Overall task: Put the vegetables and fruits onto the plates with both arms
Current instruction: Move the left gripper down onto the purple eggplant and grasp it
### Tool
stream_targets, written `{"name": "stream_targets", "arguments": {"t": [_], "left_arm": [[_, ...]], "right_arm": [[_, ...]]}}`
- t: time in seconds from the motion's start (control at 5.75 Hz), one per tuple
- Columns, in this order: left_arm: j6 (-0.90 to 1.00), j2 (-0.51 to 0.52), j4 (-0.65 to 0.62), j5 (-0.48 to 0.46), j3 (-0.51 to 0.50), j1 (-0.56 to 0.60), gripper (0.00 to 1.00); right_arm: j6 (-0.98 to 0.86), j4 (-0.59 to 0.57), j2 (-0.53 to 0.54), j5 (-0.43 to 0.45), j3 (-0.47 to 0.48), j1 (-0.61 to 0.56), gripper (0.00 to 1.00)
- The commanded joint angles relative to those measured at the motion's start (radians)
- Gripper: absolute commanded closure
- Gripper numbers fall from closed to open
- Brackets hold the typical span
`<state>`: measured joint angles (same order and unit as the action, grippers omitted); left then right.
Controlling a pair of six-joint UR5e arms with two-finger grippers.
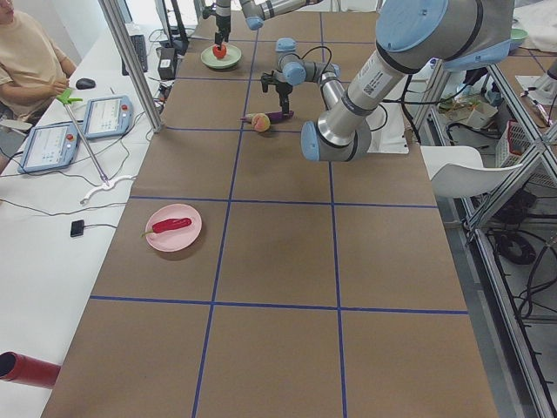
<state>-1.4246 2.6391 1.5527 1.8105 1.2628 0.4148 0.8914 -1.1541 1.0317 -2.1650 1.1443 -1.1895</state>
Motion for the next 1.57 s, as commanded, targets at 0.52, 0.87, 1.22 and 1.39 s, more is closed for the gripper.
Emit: {"name": "stream_targets", "arguments": {"t": [0.52, 0.87, 1.22, 1.39], "left_arm": [[-0.042, 0.028, 0.119, -0.002, -0.134, -0.01, 0.6], [-0.083, 0.053, 0.127, 0.007, -0.12, -0.007, 1.0], [-0.089, 0.055, 0.113, 0.036, 0.057, 0.042, 1.0], [-0.1, 0.053, 0.075, 0.155, 0.082, 0.133, 1.0]], "right_arm": [[0.001, -0.001, 0.045, -0.022, 0.057, 0.005, 0.0], [0.024, -0.072, 0.025, -0.088, 0.137, 0.007, 0.0], [0.212, -0.108, -0.004, -0.088, 0.257, 0.098, 0.0], [0.33, -0.108, -0.004, -0.087, 0.322, 0.166, 0.0]]}}
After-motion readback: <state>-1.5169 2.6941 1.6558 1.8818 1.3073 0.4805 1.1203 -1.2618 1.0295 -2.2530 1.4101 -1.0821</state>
